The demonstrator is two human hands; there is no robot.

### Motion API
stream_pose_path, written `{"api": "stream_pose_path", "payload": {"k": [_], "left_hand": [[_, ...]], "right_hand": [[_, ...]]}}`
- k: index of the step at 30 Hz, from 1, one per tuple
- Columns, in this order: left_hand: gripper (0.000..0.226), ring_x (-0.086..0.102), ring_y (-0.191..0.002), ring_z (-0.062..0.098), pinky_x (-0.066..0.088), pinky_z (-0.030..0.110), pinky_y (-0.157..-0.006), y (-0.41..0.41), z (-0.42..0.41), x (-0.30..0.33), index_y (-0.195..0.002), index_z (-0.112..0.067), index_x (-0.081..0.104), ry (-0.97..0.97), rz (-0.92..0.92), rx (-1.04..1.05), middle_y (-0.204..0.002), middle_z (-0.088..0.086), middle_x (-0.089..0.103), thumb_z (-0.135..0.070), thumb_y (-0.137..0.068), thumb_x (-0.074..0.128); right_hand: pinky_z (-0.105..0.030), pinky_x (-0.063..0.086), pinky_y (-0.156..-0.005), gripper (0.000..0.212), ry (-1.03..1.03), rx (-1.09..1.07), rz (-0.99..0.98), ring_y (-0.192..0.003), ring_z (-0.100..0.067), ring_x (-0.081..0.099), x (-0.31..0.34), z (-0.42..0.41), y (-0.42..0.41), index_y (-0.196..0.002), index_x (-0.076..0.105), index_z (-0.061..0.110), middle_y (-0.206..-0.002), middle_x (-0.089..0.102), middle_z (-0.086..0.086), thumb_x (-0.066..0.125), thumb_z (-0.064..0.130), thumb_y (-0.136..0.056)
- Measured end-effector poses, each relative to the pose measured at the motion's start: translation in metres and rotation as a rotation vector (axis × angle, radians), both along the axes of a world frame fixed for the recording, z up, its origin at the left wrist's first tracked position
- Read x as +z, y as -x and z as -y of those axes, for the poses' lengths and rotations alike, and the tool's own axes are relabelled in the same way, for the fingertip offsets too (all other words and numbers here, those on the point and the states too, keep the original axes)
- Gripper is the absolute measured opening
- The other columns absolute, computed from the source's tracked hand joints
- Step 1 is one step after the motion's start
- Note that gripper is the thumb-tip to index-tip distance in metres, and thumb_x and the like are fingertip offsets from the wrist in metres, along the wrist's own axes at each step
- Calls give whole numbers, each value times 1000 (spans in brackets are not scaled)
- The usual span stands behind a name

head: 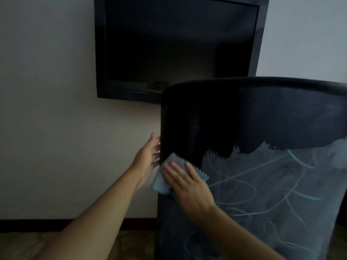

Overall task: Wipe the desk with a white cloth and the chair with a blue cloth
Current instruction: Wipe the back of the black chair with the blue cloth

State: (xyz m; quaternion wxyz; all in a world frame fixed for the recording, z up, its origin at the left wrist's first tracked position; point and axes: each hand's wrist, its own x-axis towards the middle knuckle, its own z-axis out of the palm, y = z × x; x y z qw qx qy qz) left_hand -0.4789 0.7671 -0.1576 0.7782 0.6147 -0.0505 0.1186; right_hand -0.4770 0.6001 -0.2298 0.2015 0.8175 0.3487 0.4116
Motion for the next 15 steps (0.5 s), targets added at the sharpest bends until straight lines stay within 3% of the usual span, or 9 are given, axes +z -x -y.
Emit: {"api": "stream_pose_path", "payload": {"k": [3, 7, 10, 13, 15], "left_hand": [[37, 66, -94, 14, 49, 31, -74, 0, -4, -8, -107, -29, 66, 25, -51, -1, -115, -2, 69, -49, -101, 36], [33, 62, -102, 11, 46, 29, -75, -3, -8, -23, -104, -38, 63, 32, -91, 18, -112, -12, 67, -59, -97, 39], [39, 61, -100, 12, 44, 33, -78, -4, -5, -36, -101, -34, 64, 103, -120, 14, -106, -11, 66, -57, -100, 32], [40, 62, -100, 22, 44, 38, -86, 0, -4, -61, -105, -24, 65, 137, -189, 64, -109, 1, 68, -49, -101, 34], [43, 63, -99, 26, 45, 36, -80, 8, -9, -81, -107, -20, 66, 143, -262, 61, -106, 5, 71, -50, -101, 36]], "right_hand": [[-50, 4, -119, 65, -279, 56, 216, -146, -24, 21, 91, -19, -1, -149, 32, 11, -157, 26, -7, 51, 31, -89], [-48, -7, -120, 61, -311, 55, 337, -149, -25, 10, 175, -43, -10, -151, 22, 8, -160, 19, -10, 34, 30, -96], [-48, -7, -120, 59, -210, 96, 250, -148, -28, 16, 138, -42, -16, -149, 31, 4, -157, 27, -12, 39, 26, -94], [-49, -10, -117, 69, -52, 85, 103, -149, -29, 8, 45, -31, -15, -152, 21, 7, -160, 18, -12, 46, 31, -93], [-49, -7, -118, 76, 23, 19, 11, -148, -27, 8, -17, -19, -5, -152, 22, 10, -160, 20, -10, 55, 35, -89]]}}
